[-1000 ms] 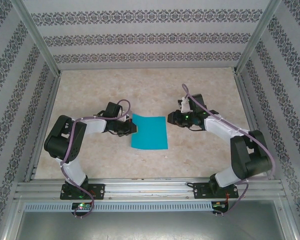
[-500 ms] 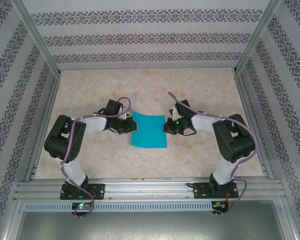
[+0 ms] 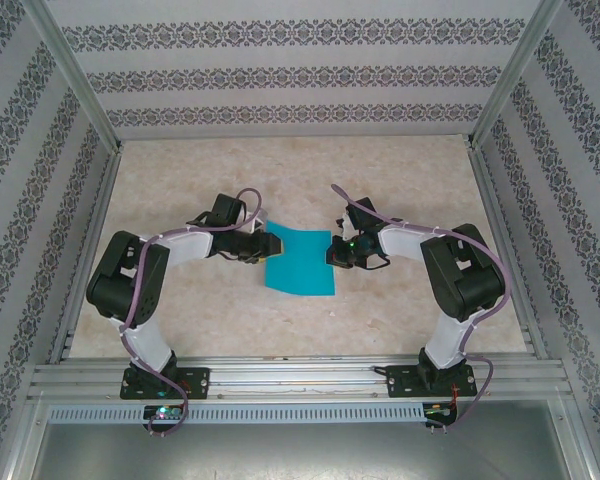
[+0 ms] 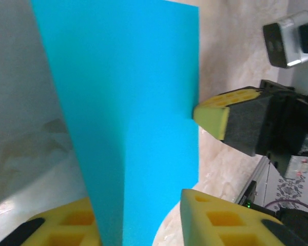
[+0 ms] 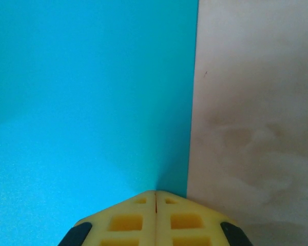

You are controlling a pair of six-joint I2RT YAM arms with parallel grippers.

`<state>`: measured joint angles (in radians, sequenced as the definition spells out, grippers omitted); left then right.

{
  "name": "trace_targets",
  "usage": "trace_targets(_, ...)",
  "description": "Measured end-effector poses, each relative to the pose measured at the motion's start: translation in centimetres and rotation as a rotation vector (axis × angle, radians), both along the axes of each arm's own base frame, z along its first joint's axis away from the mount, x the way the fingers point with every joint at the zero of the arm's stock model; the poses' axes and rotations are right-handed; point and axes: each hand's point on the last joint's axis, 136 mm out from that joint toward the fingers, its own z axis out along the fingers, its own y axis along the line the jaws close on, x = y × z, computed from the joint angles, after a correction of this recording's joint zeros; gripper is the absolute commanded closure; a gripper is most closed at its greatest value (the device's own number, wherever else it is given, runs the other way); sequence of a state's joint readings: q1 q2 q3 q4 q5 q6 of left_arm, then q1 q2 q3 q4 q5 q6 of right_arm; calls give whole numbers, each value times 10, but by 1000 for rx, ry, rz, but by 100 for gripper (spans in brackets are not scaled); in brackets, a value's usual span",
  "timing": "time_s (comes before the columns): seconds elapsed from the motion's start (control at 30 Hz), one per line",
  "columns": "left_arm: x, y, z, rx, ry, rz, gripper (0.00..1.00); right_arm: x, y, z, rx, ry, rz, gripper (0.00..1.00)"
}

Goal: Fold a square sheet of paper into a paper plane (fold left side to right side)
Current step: First fold in half a square sheet of paper at the center of the table.

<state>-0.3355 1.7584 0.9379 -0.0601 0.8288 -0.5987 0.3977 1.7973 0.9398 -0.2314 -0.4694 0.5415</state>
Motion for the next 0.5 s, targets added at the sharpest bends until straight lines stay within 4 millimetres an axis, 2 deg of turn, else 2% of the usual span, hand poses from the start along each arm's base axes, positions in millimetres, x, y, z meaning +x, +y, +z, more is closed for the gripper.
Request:
trace_targets(0.17, 2, -21, 19, -58, -21, -35, 46, 0, 1, -1, -9, -3, 5, 88)
trace_targets(0.33, 4, -48, 32, -95, -45, -92, 43, 0, 1, -1, -9, -5, 7, 86)
trace_targets(0.5, 4, -62, 23, -96, -34, -119, 44, 1, 1, -1, -7, -10, 7, 86)
